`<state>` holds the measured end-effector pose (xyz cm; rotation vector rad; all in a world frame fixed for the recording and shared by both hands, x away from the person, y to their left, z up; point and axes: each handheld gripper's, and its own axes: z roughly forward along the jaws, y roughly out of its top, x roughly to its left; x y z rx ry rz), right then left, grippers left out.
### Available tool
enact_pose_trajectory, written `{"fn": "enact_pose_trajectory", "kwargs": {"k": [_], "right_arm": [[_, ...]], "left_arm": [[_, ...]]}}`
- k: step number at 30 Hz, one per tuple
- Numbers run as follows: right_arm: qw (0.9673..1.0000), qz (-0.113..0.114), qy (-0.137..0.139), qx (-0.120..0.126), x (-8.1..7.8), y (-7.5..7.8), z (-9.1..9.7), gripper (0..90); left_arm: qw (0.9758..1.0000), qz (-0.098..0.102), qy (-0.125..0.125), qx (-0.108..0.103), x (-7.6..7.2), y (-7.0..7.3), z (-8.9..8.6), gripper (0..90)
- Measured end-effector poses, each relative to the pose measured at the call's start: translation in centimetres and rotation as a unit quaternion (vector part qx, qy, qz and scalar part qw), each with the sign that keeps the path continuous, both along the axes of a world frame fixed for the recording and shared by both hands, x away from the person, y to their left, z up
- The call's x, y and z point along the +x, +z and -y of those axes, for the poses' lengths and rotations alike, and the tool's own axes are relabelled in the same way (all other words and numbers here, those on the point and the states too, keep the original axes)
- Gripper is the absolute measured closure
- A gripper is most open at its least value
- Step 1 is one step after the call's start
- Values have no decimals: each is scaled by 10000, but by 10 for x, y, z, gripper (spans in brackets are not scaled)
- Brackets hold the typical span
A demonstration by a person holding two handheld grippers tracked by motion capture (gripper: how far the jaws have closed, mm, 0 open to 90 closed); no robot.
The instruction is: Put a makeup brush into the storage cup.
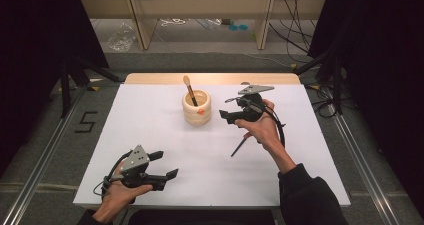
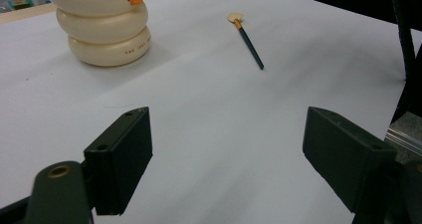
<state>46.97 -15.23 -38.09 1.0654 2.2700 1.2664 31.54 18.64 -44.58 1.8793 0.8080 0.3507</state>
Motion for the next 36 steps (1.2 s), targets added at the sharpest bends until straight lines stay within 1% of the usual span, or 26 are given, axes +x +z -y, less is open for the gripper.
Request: {"fn": "enact_pose_trajectory", "kwargs": {"k": [2, 3, 4, 5, 6, 8, 12, 15, 16, 17, 18, 19, 21, 22, 23, 24, 25, 28, 29, 30, 31, 32, 33, 34, 35, 36], "right_arm": [[9999, -103, 21, 120, -3, -1, 5, 214], [9998, -96, 8, 167, -5, -2, 7, 214], [9999, -103, 41, 116, -7, -3, 9, 214], [9998, -159, -11, 100, -9, -3, 11, 214], [9999, -145, -11, 83, -10, -5, 12, 215], [9997, -210, -76, 84, -13, -6, 15, 217], [9997, -211, -142, -30, -18, -10, 22, 222], [9994, -281, -178, -26, -22, -15, 26, 227], [9992, -342, -217, 9, -23, -16, 27, 225], [9992, -380, -140, -31, -23, -18, 29, 221], [9990, -433, -109, -2, -24, -19, 31, 221], [9991, -379, -158, 66, -26, -20, 33, 236], [9987, -465, -191, 72, -28, -22, 36, 230], [9987, -466, -198, 21, -28, -24, 38, 233], [9982, -547, -251, 32, -29, -26, 39, 232], [9982, -546, -255, -55, -28, -27, 41, 226], [9976, -619, -289, -66, -29, -28, 42, 225], [9980, -543, -311, -98, -30, -28, 43, 227], [9979, -563, -311, -117, -31, -28, 44, 228], [9973, -645, -336, -113, -33, -27, 43, 228], [9979, -556, -274, -196, -33, -28, 43, 228], [9976, -597, -306, -176, -34, -28, 42, 228], [9980, -531, -272, -204, -35, -29, 43, 236], [9979, -565, -295, -132, -37, -32, 43, 240], [9976, -611, -275, -166, -38, -34, 43, 232], [9967, -728, -313, -192, -40, -36, 43, 232]], "left_arm": [[10000, -3, 2, -2, 0, 0, 0, 194], [10000, -3, -5, 1, 0, 0, 0, 194], [10000, -4, -2, -7, 0, 0, 0, 194], [10000, -5, -6, -10, 0, 0, 0, 194], [10000, -7, -7, -9, 0, 0, 0, 194], [10000, -6, -9, -10, 0, 0, 0, 194], [10000, -6, -7, -9, 0, 0, 0, 194], [10000, 10, -16, -6, 0, 0, 1, 194], [10000, 19, -27, -4, 1, 0, 1, 194], [10000, 65, -67, 33, 2, 1, 0, 194], [10000, 50, -64, 33, 2, 0, 1, 194], [10000, 44, -62, 40, 2, 0, 1, 194], [9999, 55, -75, 49, 2, 0, 1, 194], [9999, 58, -77, 50, 2, 0, 1, 194], [9999, 63, -81, 57, 3, 0, 1, 194], [9999, 60, -78, 55, 2, 0, 1, 194], [10000, -23, -3, -16, 1, 0, 2, 194], [10000, 54, -66, 48, 2, 0, 0, 194], [10000, 45, -59, 39, 2, 0, 0, 194], [10000, 45, -63, 37, 1, 0, 0, 194], [10000, 52, -71, 38, 1, 0, 1, 194], [9999, 55, -76, 43, 1, 0, 0, 194], [9999, 56, -78, 48, 1, 0, 0, 194], [9999, 54, -76, 50, 1, 0, 0, 194], [10000, 48, -68, 39, 2, 0, 0, 194], [10000, 46, -65, 30, 2, 0, 0, 194]]}}
